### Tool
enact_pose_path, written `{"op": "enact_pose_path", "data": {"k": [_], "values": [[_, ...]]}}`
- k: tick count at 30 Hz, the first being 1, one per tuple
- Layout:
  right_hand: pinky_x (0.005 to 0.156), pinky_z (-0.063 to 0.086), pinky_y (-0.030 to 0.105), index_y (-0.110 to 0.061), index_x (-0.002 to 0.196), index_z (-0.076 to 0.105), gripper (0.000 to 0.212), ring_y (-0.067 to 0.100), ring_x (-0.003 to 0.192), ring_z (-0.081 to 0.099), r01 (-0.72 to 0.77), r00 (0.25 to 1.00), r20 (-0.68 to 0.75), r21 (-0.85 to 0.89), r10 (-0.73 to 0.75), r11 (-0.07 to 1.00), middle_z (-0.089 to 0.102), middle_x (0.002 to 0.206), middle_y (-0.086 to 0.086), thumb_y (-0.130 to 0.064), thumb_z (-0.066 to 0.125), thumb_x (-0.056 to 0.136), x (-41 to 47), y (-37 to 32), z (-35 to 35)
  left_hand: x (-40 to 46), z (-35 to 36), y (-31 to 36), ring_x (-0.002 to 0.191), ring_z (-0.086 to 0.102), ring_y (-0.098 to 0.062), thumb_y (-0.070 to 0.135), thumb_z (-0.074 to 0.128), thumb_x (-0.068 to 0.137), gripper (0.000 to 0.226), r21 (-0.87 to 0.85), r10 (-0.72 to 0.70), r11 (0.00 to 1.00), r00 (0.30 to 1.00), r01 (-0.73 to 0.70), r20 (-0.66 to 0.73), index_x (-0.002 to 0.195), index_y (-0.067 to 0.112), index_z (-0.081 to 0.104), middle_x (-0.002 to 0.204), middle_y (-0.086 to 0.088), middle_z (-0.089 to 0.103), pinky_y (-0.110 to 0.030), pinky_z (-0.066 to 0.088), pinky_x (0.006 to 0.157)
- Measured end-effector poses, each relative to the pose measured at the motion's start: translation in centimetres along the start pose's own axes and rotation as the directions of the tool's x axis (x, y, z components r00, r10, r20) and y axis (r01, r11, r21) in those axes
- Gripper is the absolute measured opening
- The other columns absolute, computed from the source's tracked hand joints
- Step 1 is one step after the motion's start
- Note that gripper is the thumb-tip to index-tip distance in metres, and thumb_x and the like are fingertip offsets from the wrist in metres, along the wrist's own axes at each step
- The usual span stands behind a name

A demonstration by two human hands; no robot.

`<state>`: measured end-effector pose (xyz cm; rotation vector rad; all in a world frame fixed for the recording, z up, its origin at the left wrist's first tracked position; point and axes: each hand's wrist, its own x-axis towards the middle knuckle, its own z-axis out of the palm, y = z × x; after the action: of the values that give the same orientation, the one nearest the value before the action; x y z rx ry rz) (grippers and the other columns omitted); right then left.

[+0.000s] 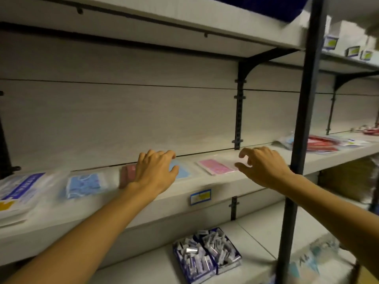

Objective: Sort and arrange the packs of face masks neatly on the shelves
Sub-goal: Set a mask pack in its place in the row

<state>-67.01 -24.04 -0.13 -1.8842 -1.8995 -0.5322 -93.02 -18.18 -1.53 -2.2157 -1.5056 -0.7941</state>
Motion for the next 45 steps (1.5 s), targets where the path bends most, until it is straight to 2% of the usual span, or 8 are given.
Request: {"op": "enact_pose_path", "data": {"k": [8,13,20,26,30,33,38,45], "values": [[0.092,0.051,0.034,-0.02,0.129,0.053,0.044,0.018,0.097,0.063,-0.002,1.0,0.018,-0.054,0.003,0.999,0.066,0.112,0.002,-0.046,0.053,0.093,-1.1,10.6,-1.6,2.4,2.2,10.2,0.113,0.05,-0.022,0.042,0.044,0.094,0.037,-0.018,0.051,0.999,0.998,-0.05,0.03,0.127,0.028,0.05,0.124,0.004,0.06,-0.033,0.032,0.093],[0.088,0.05,0.031,-0.019,0.123,0.054,0.038,0.017,0.091,0.062,-0.013,1.0,0.014,-0.067,0.014,0.998,0.065,0.103,0.002,-0.043,0.053,0.094,-1.8,17.9,-1.8,4.4,3.7,17.7,0.112,0.05,-0.023,0.04,0.044,0.094,0.038,-0.03,0.096,0.995,0.995,-0.096,0.018,0.128,0.026,0.05,0.121,0.002,0.062,-0.034,0.035,0.095],[0.085,0.052,0.028,-0.019,0.118,0.06,0.037,0.017,0.095,0.062,-0.023,1.0,-0.024,-0.092,0.021,0.995,0.064,0.115,0.005,-0.042,0.061,0.09,-3.7,27.4,-1.8,7.5,6.0,28.9,0.114,0.05,-0.024,0.041,0.045,0.094,0.038,-0.085,0.168,0.982,0.986,-0.169,-0.024,0.127,0.024,0.052,0.123,0.0,0.061,-0.036,0.034,0.097],[0.075,0.052,0.024,-0.018,0.12,0.059,0.038,0.01,0.078,0.058,-0.129,0.991,0.012,-0.059,0.13,0.99,0.067,0.109,0.002,-0.042,0.06,0.09,-4.0,34.8,-2.0,9.9,8.3,37.7,0.11,0.053,-0.025,0.039,0.047,0.094,0.035,-0.138,0.315,0.94,0.949,-0.313,-0.008,0.124,0.021,0.053,0.116,-0.003,0.063,-0.038,0.037,0.096],[0.074,0.049,0.02,-0.018,0.121,0.057,0.037,0.013,0.085,0.063,-0.168,0.984,0.056,-0.04,0.17,0.985,0.067,0.109,0.003,-0.04,0.058,0.092,-3.7,38.8,-0.7,12.1,10.8,42.5,0.113,0.051,-0.025,0.038,0.047,0.094,0.038,-0.14,0.39,0.912,0.921,-0.386,0.005,0.127,0.02,0.053,0.123,-0.005,0.06,-0.039,0.038,0.097],[0.078,0.052,0.023,-0.02,0.122,0.056,0.037,0.013,0.092,0.064,-0.182,0.98,0.069,-0.065,0.186,0.981,0.067,0.112,0.001,-0.042,0.057,0.092,-3.2,42.3,-0.1,14.4,13.3,45.9,0.113,0.052,-0.026,0.038,0.048,0.093,0.037,-0.136,0.426,0.897,0.905,-0.42,0.015,0.125,0.02,0.054,0.122,-0.006,0.061,-0.038,0.039,0.099],[0.081,0.051,0.027,-0.021,0.124,0.057,0.037,0.016,0.098,0.065,-0.222,0.971,0.064,-0.108,0.23,0.969,0.067,0.117,0.002,-0.04,0.059,0.092,-1.1,49.1,0.6,18.5,17.3,50.6,0.109,0.055,-0.027,0.036,0.048,0.092,0.034,-0.125,0.428,0.898,0.903,-0.421,0.028,0.121,0.019,0.054,0.119,-0.006,0.063,-0.036,0.041,0.093],[0.082,0.054,0.034,-0.024,0.119,0.057,0.032,0.017,0.091,0.062,-0.199,0.975,0.08,-0.118,0.209,0.973,0.067,0.11,0.004,-0.042,0.057,0.092,5.3,57.2,3.6,25.7,22.0,53.6,0.111,0.052,-0.029,0.033,0.047,0.091,0.032,-0.051,0.357,0.934,0.927,-0.353,0.112,0.12,0.019,0.054,0.12,-0.006,0.061,-0.034,0.037,0.091]]}}
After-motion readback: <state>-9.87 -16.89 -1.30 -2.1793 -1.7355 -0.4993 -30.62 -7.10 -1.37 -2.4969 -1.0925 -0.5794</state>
